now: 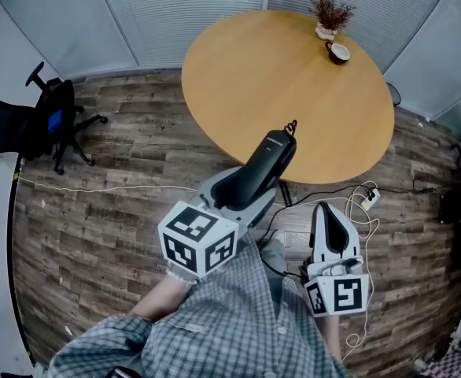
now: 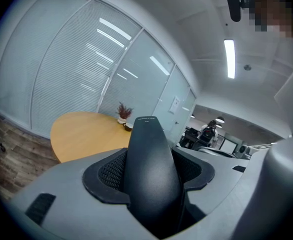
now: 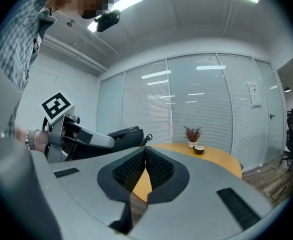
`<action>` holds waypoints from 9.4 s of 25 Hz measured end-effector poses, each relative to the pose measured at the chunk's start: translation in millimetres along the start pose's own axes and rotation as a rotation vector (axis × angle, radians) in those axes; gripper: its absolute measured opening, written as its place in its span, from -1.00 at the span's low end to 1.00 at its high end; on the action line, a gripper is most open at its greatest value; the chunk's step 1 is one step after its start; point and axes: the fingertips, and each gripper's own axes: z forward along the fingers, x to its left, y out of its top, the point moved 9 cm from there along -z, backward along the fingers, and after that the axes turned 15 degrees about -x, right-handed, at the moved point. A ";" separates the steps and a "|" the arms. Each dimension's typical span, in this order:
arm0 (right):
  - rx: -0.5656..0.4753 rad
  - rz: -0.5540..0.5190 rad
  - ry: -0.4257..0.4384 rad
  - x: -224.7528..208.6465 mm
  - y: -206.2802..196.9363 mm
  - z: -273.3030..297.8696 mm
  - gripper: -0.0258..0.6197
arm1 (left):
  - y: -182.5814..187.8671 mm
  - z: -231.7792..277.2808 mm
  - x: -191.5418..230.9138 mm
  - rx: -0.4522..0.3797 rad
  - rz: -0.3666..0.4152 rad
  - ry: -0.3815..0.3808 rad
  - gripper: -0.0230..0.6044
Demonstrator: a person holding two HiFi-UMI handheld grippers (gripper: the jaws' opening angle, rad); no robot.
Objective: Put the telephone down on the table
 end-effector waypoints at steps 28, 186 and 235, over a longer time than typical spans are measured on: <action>0.051 0.034 0.109 -101.3 -14.7 41.4 -0.89 | -31.5 109.6 4.2 0.047 -0.001 0.161 -0.03; -0.084 0.030 0.143 -117.6 16.3 60.8 -0.89 | 13.0 106.2 -36.6 -0.161 0.307 0.164 -0.90; -0.052 0.039 0.164 -101.9 6.1 60.5 -0.89 | 8.6 91.3 -32.3 -0.138 0.284 0.172 -0.90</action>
